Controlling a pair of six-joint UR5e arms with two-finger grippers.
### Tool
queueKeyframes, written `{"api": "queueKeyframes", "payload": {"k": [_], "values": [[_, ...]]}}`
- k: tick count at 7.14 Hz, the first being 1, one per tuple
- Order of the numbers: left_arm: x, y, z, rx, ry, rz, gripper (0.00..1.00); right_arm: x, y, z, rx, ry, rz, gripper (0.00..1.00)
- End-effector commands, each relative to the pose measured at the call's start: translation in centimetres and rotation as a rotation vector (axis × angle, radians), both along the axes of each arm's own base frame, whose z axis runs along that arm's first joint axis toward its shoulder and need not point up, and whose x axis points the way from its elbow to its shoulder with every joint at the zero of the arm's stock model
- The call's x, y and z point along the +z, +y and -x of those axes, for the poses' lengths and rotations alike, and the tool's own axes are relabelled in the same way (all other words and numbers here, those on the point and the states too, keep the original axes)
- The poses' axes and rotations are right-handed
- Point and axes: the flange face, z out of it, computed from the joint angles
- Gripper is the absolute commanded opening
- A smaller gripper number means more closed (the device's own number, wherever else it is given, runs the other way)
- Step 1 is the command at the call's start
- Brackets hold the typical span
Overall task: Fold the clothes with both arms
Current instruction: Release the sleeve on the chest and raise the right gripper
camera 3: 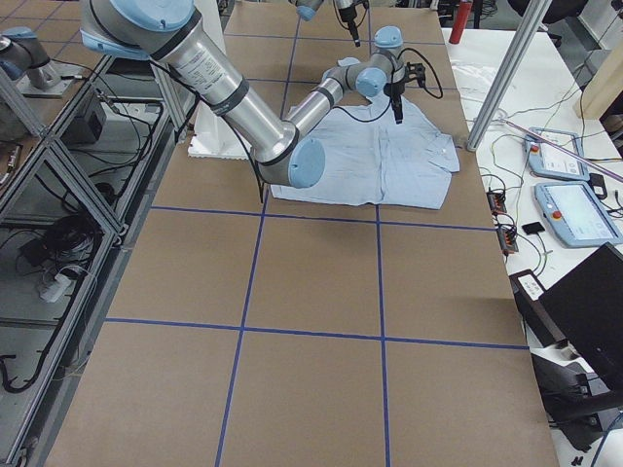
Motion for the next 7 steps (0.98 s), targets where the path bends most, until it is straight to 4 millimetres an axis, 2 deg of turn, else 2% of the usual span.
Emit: {"api": "queueKeyframes", "payload": {"k": [1,2,3,7], "values": [[2.6,-0.8,-2.9,0.005,-0.056,0.011,0.86,2.1,1.5,-3.2,-0.028,0.038,-0.018,1.00],[2.4,-1.6,-4.5,0.012,-0.056,0.003,0.85,2.3,1.5,-3.2,-0.030,0.042,-0.020,1.00],[2.6,-1.2,-5.4,0.025,-0.066,0.001,0.81,2.3,1.5,-3.2,-0.029,0.040,-0.020,1.00],[3.3,-0.6,-5.3,0.032,-0.077,0.010,0.72,2.3,1.5,-3.2,-0.028,0.043,-0.021,1.00]]}}
